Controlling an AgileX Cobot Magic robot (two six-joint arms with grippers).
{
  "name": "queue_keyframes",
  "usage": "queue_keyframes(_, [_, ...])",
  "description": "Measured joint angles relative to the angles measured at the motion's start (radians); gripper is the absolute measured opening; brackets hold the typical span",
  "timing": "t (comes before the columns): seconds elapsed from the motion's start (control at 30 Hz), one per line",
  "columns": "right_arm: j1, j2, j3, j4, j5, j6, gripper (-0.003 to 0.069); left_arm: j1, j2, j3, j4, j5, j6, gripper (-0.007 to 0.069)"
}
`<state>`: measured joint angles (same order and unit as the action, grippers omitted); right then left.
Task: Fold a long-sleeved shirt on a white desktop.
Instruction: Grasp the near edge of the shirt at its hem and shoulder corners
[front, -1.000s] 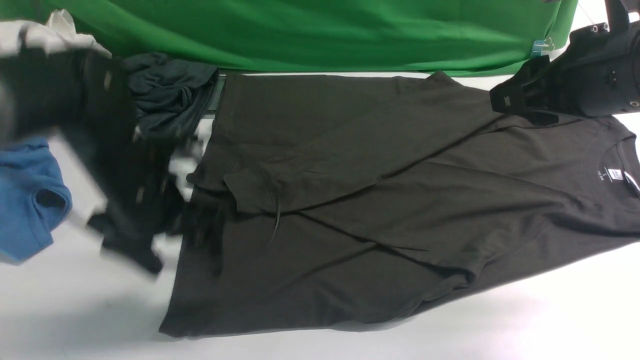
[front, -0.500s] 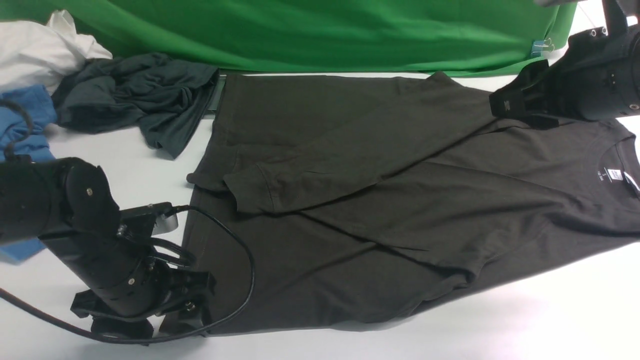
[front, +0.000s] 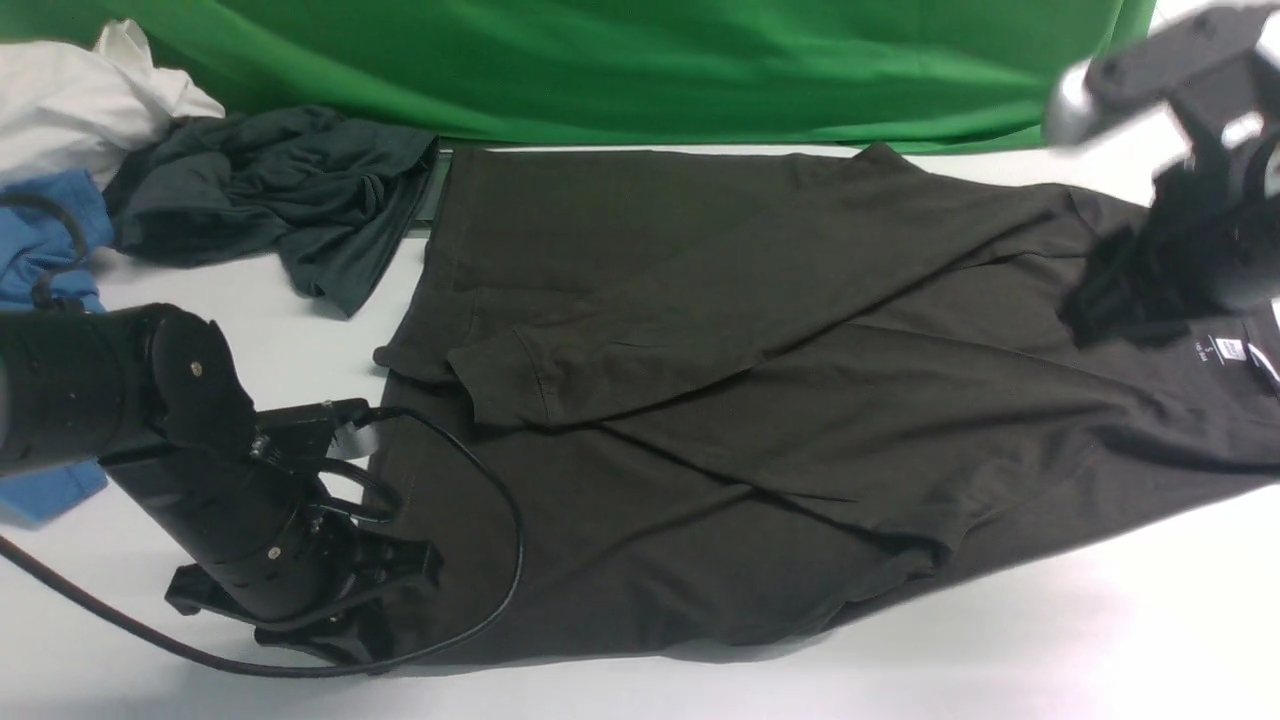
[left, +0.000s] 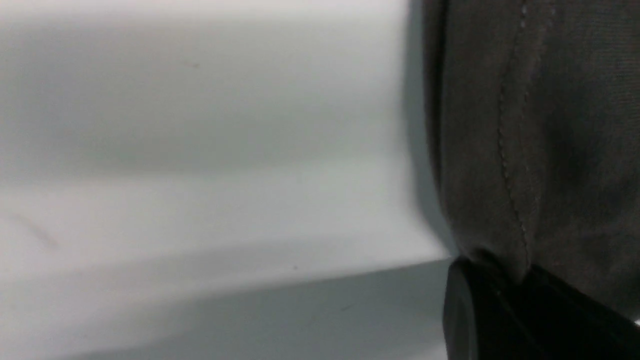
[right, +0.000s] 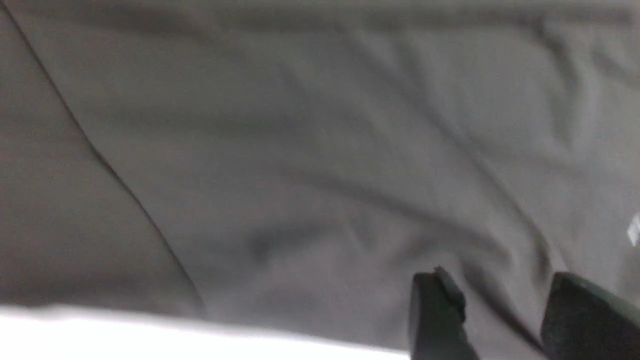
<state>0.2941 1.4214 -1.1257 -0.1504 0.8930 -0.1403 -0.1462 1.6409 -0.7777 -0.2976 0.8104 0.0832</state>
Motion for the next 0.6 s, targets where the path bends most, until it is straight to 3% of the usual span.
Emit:
queue_keyframes(0.17, [0.000, 0.025, 0.002, -0.059, 0.157, -0.144, 0.0293, -0.001, -0.095, 0.018, 0.068, 0.064, -0.049, 0.0045])
queue_keyframes(0.3, [0.000, 0.025, 0.029, -0.132, 0.178, -0.211, 0.0293, -0.001, -0.202, 0.028, 0.157, 0.083, -0.129, 0.0045])
queue_keyframes(0.43, [-0.059, 0.027, 0.150, -0.283, 0.065, -0.259, 0.0293, -0.001, -0.341, 0.028, 0.227, 0.107, -0.194, 0.0045])
queue_keyframes(0.6, [-0.169, 0.029, 0.311, -0.217, -0.161, -0.453, 0.0293, -0.001, -0.427, 0.028, 0.240, 0.118, -0.202, 0.0045])
